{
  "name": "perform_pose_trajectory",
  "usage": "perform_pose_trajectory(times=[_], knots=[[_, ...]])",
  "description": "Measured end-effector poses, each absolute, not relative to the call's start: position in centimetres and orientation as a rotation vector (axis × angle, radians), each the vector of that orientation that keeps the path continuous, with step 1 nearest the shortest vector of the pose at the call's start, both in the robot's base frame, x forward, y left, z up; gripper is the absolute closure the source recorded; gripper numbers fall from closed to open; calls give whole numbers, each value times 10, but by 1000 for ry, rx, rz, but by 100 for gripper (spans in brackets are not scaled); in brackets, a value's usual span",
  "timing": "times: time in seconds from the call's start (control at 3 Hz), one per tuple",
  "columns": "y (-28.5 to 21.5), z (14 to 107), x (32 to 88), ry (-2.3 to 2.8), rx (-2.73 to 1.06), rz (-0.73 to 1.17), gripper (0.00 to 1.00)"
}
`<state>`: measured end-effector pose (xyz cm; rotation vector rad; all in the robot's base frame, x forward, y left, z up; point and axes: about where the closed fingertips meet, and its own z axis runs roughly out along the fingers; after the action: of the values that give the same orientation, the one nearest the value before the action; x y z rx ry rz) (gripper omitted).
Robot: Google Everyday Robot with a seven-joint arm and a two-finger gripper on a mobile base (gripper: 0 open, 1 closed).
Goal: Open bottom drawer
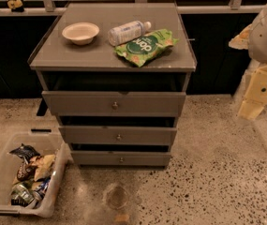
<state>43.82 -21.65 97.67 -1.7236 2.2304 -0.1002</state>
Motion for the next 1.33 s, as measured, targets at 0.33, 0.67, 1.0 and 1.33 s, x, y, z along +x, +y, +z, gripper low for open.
perform_pose_trajectory(times=[0.33, 0.67, 1.0, 1.33], knots=[[-217, 977, 438, 2230, -1724, -100, 0], [-215, 970, 439, 2204, -1738, -89, 0], [-219, 940, 432, 2153, -1789, -69, 0], [-227, 884, 418, 2094, -1853, -24, 0]])
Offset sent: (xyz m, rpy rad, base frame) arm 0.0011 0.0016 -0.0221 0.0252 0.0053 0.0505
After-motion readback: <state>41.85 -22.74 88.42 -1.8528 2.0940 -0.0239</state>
